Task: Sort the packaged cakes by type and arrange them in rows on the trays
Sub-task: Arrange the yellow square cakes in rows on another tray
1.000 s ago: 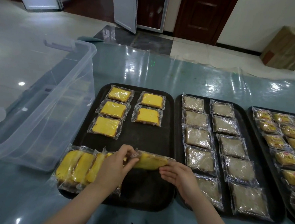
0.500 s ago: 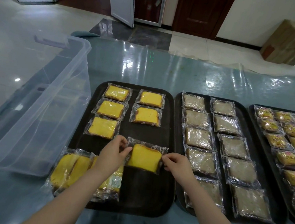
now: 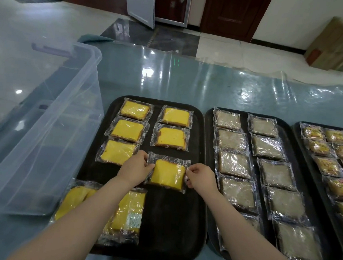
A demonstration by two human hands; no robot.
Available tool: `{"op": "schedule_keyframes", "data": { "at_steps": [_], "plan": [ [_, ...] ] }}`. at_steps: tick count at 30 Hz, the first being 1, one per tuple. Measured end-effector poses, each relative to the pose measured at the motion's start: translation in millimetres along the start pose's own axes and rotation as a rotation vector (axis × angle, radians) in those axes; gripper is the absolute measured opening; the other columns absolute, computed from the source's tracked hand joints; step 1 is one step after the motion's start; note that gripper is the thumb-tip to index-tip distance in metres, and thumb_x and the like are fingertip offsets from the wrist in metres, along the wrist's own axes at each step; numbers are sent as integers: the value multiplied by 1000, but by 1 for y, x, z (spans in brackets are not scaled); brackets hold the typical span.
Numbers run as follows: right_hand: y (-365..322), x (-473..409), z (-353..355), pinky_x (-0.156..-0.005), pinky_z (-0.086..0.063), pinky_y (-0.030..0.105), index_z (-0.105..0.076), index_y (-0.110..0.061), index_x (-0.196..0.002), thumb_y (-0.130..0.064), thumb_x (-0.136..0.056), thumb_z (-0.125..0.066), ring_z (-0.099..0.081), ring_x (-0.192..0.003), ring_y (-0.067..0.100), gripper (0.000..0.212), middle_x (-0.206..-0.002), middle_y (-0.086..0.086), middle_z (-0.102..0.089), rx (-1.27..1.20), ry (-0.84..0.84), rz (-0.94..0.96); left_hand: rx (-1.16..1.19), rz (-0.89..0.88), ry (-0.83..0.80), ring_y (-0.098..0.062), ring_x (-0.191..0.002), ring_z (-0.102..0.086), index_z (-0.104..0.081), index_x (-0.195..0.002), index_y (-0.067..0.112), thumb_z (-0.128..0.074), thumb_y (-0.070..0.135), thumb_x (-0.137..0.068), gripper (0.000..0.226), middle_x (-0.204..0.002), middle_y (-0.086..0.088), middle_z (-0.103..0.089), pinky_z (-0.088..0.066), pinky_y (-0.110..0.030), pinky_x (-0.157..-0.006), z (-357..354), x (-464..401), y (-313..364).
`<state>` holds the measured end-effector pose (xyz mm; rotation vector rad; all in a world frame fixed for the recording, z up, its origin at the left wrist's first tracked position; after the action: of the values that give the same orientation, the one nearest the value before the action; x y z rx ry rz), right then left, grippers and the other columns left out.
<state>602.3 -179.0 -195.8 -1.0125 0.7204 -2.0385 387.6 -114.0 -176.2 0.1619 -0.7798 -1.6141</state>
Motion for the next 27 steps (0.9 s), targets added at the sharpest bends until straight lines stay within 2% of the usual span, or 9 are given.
{"op": "schedule_keyframes", "data": {
  "at_steps": [5, 8, 12, 18, 21, 27],
  "plan": [
    [-5, -18, -3, -69, -63, 41, -66, -21, -84, -16, -94, -61, -70, -63, 20, 12, -76, 4, -70, 84, 12, -3, 59, 12, -18, -10, -77, -62, -40, -143, 13, -59, 33, -97, 53, -93, 5, -65, -46, -26, -63, -6, -12, 1],
    [-7, -27, -5, -69, -62, 42, -66, -20, -85, -16, -94, -61, -71, -65, 21, 12, -75, 6, -71, 88, 10, -13, 31, -11, -14, -13, -93, -63, -42, -142, 13, -57, 32, -98, 50, -112, 0, -65, -53, -30, -76, -8, -16, 3],
    [-9, -37, -6, -63, -62, 34, -66, -19, -90, -16, -96, -59, -69, -63, 18, 10, -83, 6, -70, 95, 13, -16, -9, -57, -11, -18, -121, -56, -46, -142, 13, -55, 32, -99, 48, -137, -4, -57, -49, -32, -96, -10, -20, 3],
    [-10, -47, -6, -64, -62, 35, -67, -15, -87, -15, -96, -62, -70, -67, 20, 10, -80, 9, -70, 72, 17, -28, -31, -81, -26, -22, -132, -47, -40, -148, 10, -53, 34, -100, 56, -146, -8, -46, -42, -34, -108, -13, -23, -1],
    [-11, -50, -5, -65, -62, 34, -62, -19, -83, -17, -95, -64, -71, -64, 18, 12, -79, 7, -70, 76, 25, -16, -43, -89, -38, -23, -136, -43, -36, -150, 8, -52, 33, -101, 58, -150, -9, -42, -38, -34, -110, -13, -24, 1],
    [-9, -51, -7, -65, -62, 37, -58, -16, -95, -17, -94, -65, -71, -64, 18, 7, -84, 7, -69, 101, 46, 26, -71, -105, -91, -24, -143, -34, -28, -153, 6, -52, 33, -100, 64, -155, -11, -34, -32, -34, -114, -14, -23, 2]
  ]
}}
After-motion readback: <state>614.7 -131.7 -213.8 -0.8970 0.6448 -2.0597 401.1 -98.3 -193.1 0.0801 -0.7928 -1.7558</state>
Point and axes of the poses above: each hand's wrist, its own x-axis away from the middle knuckle, its own z-axis out of the back of the hand, y = z × x, the point moved 1 cm from there along -x, towards the middle knuckle
